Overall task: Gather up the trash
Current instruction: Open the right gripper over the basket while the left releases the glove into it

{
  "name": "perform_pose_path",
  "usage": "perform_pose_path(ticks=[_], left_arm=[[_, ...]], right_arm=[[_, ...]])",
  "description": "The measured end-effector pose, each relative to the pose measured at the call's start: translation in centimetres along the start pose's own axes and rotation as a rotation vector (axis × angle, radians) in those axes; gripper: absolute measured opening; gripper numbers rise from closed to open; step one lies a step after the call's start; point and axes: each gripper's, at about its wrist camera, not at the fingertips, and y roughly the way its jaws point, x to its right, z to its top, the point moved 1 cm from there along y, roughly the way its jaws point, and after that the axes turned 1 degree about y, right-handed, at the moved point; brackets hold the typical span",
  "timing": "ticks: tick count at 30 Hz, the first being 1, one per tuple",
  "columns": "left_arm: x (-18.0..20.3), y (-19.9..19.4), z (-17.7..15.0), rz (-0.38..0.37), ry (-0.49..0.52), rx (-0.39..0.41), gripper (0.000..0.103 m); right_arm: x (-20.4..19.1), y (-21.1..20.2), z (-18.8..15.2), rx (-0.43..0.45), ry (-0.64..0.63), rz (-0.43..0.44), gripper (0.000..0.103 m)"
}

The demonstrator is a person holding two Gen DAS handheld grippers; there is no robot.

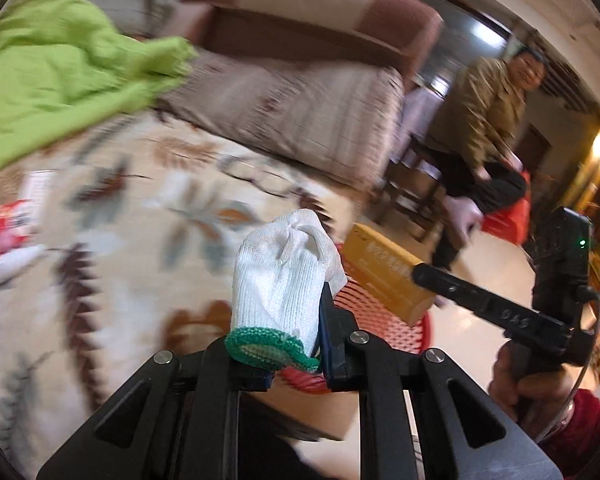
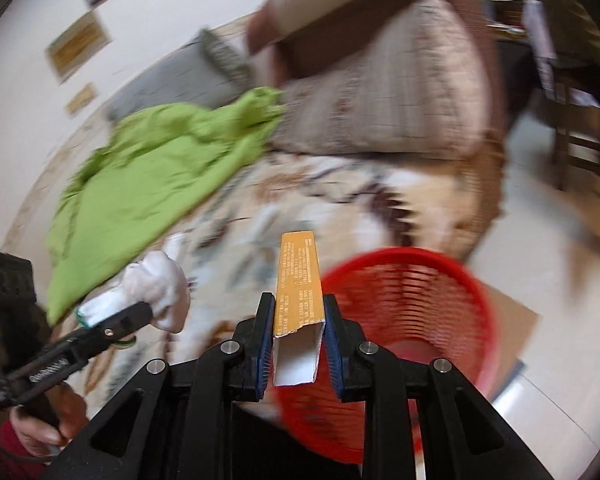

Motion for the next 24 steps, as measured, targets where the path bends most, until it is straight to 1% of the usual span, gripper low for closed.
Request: perform_pose_path(ticks=[2, 4, 5, 6, 7, 8, 10, 11, 13, 15, 19, 20, 22, 24], left_arm=[[1.6, 1.8, 0.3, -0.015, 0.025, -0.029, 0.016], [3.2, 3.9, 0.4, -0.046, 0.042, -0.074, 0.017], [3.8, 4.5, 0.4, -0.047, 0.045, -0.089, 0.023], [4.1, 5.1, 0.4, -0.040, 0.038, -0.096, 0.039], [4.1, 5.2, 0.4, -0.036, 0.025, -0.094, 0.046], [4.0, 5.2, 0.4, -0.036, 0.009, -0.087, 0.052], [3.1, 4.6, 0.2, -0.034, -0.015, -0.077, 0.052], [2.7, 4.1, 0.2, -0.022, -0.022, -0.074, 0.053], [1.8, 2.9, -0.3, -0.002, -0.036, -0.055, 0.056], [0.3, 1.0, -0.9, 0.042, -0.054, -0.025, 0.066], [-3.0, -3.2, -2.3, 0.144, -0.106, 0.043, 0.067], [-4.3, -4.5, -2.8, 0.177, -0.125, 0.061, 0.068], [-6.3, -6.6, -3.7, 0.237, -0.158, 0.084, 0.068], [-9.2, -9.1, -4.8, 0.283, -0.214, 0.097, 0.069]], right_arm=[[2.1, -0.1, -0.1, -0.008, 0.035, -0.033, 0.025], [3.2, 0.1, 0.0, -0.015, 0.058, -0.056, 0.026], [3.7, 0.2, 0.0, -0.019, 0.069, -0.073, 0.026], [4.1, 0.3, 0.0, -0.021, 0.075, -0.088, 0.028], [4.5, 0.3, 0.0, -0.026, 0.079, -0.094, 0.039], [4.5, 0.4, 0.0, -0.026, 0.082, -0.092, 0.047], [4.5, 0.1, 0.2, -0.011, 0.074, -0.099, 0.052], [4.4, 0.0, 0.2, -0.006, 0.068, -0.097, 0.052], [3.6, 0.2, 0.5, -0.005, 0.053, -0.079, 0.053], [2.1, 0.8, 0.4, -0.011, 0.028, -0.033, 0.055], [-2.6, 3.0, -0.3, -0.058, -0.054, 0.066, 0.058], [-4.5, 3.9, -0.6, -0.082, -0.091, 0.093, 0.059], [-7.0, 5.1, -1.2, -0.107, -0.136, 0.133, 0.060], [-9.9, 6.2, -1.7, -0.128, -0.193, 0.166, 0.062]])
